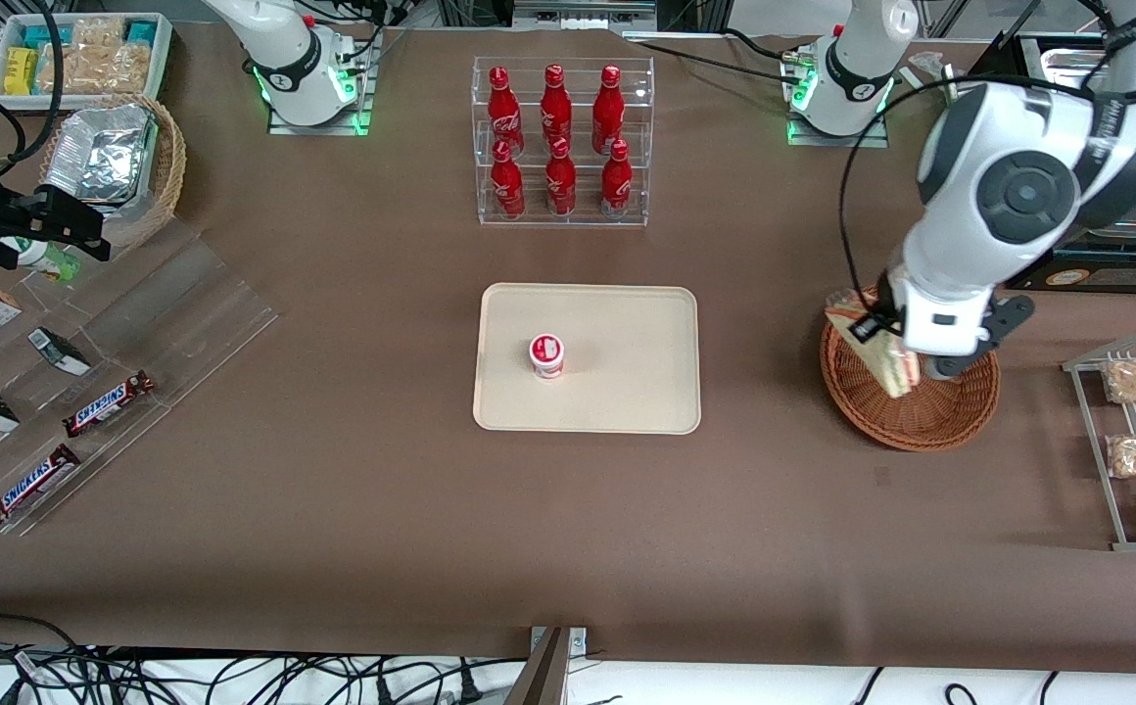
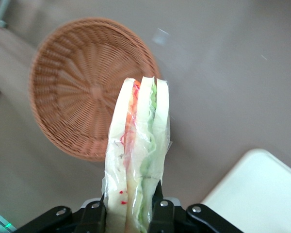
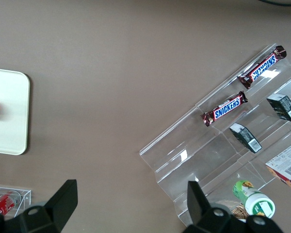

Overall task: Place sandwich from basket to tray
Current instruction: 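Lift the sandwich and carry it over the cream tray beside the yogurt cup, then lower the sandwich onto the tray with the left gripper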

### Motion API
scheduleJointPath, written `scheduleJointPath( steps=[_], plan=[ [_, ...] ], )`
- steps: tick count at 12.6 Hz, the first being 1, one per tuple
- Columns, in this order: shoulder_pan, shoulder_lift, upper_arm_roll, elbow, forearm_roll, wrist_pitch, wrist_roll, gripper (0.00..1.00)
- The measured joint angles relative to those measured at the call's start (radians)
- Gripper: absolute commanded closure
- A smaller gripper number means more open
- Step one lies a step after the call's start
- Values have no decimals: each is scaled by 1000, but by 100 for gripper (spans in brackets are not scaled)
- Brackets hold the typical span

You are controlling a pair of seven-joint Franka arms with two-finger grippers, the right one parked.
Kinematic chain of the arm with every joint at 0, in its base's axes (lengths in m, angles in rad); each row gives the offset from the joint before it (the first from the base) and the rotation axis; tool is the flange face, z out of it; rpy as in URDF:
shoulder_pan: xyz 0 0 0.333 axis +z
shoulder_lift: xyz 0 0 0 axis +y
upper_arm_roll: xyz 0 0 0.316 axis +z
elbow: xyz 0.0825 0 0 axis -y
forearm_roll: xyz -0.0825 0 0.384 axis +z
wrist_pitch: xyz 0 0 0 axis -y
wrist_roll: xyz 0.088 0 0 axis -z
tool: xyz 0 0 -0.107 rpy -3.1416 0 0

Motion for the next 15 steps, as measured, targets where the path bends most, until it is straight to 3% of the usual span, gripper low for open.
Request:
scheduleJointPath(
  steps=[6,10,15],
  plan=[
    [-24,63,-236,27,-11,109,1,64],
    [-142,180,-250,26,2,284,-5,62],
    [-226,303,-250,-20,217,422,-178,63]
  ],
)
